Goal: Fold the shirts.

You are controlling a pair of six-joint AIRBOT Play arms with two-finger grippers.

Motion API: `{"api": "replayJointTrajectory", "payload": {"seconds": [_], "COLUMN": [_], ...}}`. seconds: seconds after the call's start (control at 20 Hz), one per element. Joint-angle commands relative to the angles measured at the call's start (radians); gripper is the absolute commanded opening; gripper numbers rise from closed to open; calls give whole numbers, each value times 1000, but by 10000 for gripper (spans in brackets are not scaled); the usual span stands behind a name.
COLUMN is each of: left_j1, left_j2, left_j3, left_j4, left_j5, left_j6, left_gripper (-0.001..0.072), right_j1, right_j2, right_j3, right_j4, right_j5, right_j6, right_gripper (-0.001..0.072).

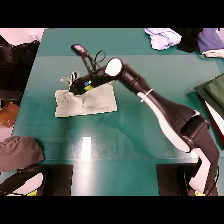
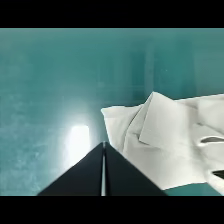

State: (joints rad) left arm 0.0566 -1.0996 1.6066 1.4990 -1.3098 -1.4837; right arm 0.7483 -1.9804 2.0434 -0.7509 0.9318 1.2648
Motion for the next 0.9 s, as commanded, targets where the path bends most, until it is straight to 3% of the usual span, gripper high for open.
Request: {"api": "replayJointTrajectory", "payload": {"seconds": [0.0, 0.05, 0.1, 0.2, 0.3, 0.55, 0.75, 0.85], "left_j1": [10, 10, 10, 10, 10, 10, 10, 10], "left_j2": [6, 6, 6, 6, 6, 6, 6, 6], "left_j3": [0, 0, 0, 0, 0, 0, 0, 0], "left_j4": [-1, -10, -18, -28, -35, -39, -51, -68], "left_j5": [-16, -16, -16, -16, -24, -52, -51, -51], "left_j6": [-2, -1, -2, -2, -2, -2, -2, -2], "left_gripper": [34, 34, 33, 33, 34, 33, 34, 34], "right_j1": [59, 72, 83, 92, 67, -187, -444, -526], "right_j2": [-45, -45, -45, -34, 5, 130, 226, 228], "right_j3": [-28, -32, -29, -27, -28, -147, -420, -511], "right_j4": [3, 38, 110, 248, 197, -83, -85, -19], "right_j5": [-140, -163, -176, -161, -87, 240, 288, 291], "right_j6": [-21, -45, -97, -200, -212, -26, 105, 115], "right_gripper": [160, 457, 624, 637, 634, 627, 627, 627]}}
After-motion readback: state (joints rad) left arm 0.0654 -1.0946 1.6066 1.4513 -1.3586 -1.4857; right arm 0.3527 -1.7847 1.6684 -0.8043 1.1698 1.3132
